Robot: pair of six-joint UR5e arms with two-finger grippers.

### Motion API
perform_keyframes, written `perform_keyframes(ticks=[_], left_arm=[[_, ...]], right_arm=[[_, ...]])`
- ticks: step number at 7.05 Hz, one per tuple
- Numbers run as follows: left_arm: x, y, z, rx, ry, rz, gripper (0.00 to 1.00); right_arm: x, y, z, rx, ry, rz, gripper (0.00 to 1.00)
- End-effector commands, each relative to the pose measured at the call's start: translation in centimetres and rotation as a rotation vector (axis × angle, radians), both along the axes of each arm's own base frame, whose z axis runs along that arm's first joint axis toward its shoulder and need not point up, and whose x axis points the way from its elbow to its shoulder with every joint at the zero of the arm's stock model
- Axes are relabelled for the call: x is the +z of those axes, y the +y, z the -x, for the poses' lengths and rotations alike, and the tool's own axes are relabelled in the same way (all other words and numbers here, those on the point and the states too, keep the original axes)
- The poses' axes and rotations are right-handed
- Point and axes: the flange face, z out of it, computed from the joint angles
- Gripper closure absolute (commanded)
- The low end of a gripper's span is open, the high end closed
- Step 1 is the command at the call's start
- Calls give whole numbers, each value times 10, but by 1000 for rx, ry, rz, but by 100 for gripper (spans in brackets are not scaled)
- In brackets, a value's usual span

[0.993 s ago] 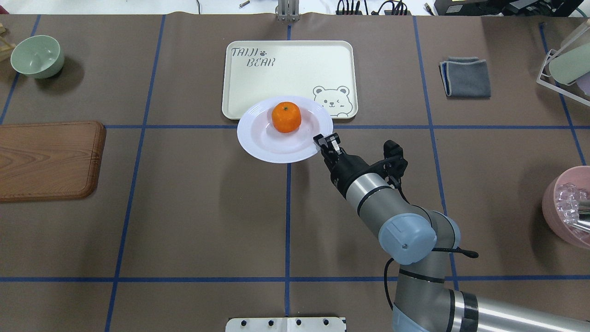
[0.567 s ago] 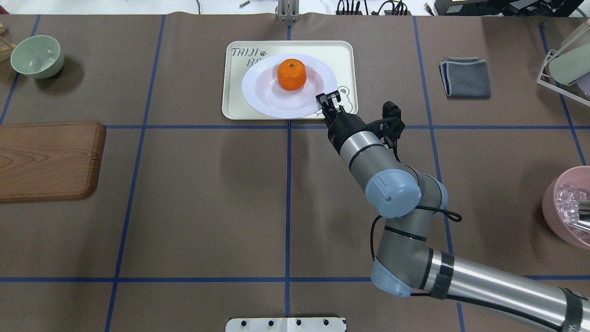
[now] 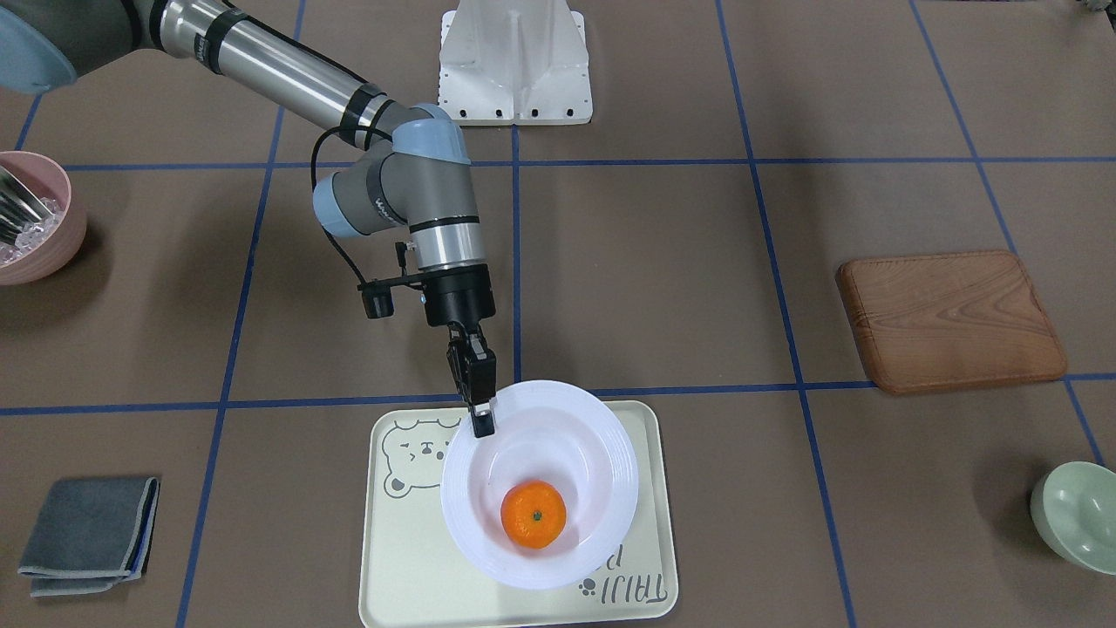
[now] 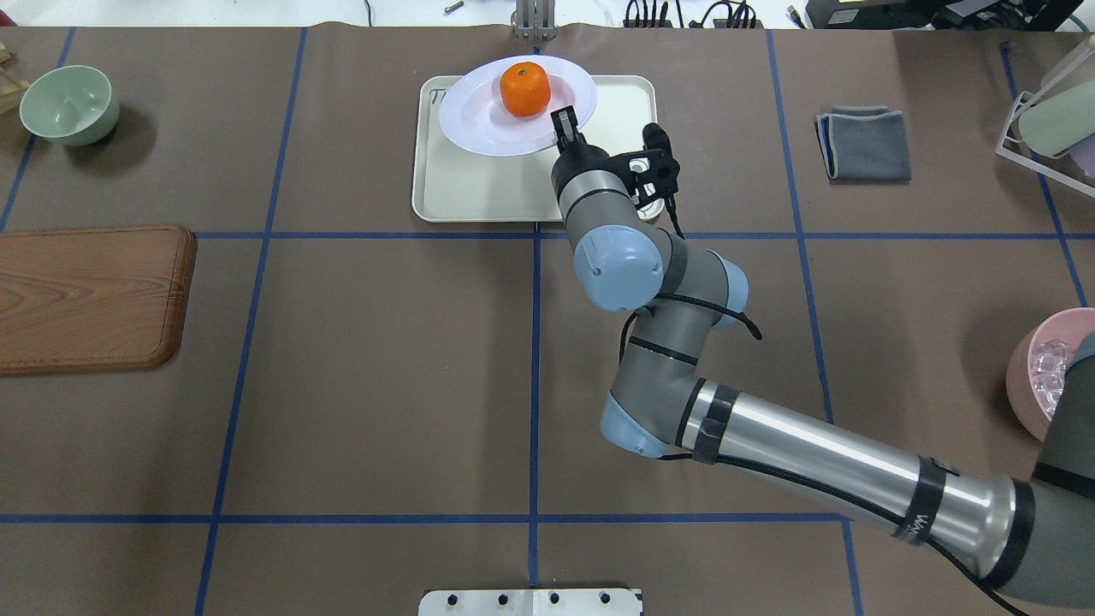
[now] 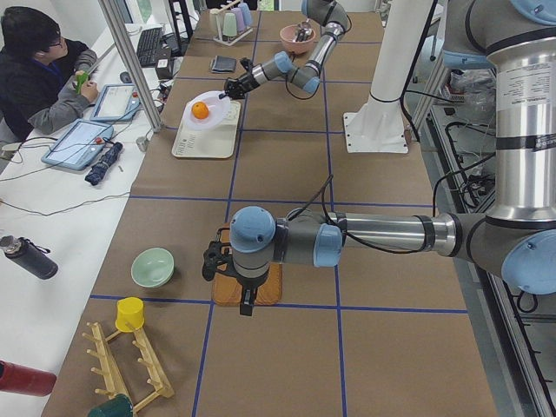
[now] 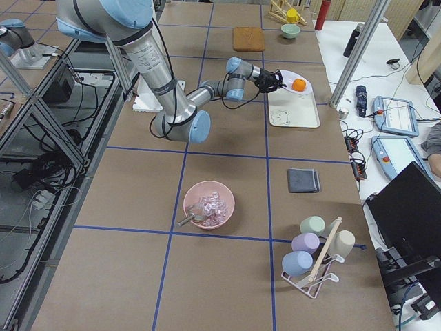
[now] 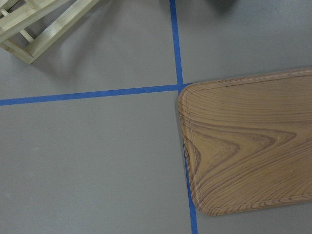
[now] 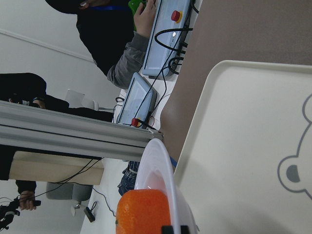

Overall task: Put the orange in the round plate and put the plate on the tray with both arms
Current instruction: 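Push the plate with the orange onto the cream bear tray with the right gripper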

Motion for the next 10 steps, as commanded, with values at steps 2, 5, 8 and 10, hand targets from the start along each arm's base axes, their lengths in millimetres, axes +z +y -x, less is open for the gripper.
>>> perform_keyframes(ticks=[2,5,8,10], left_arm=[[-2,-2,0,0,0,-4,1],[-5,-6,0,1,-1,-11,1],[-6,-8,-1,3,-1,-14,1],[-5,-7,-1,4,-2,-13,1]], right_arm=[[35,-38,35,30,102,86,100],[18,-19,43,1,70,68,53],[10,15,-1,-275,261,-74,0],[6,-18,-42,-480,499,-51,0]])
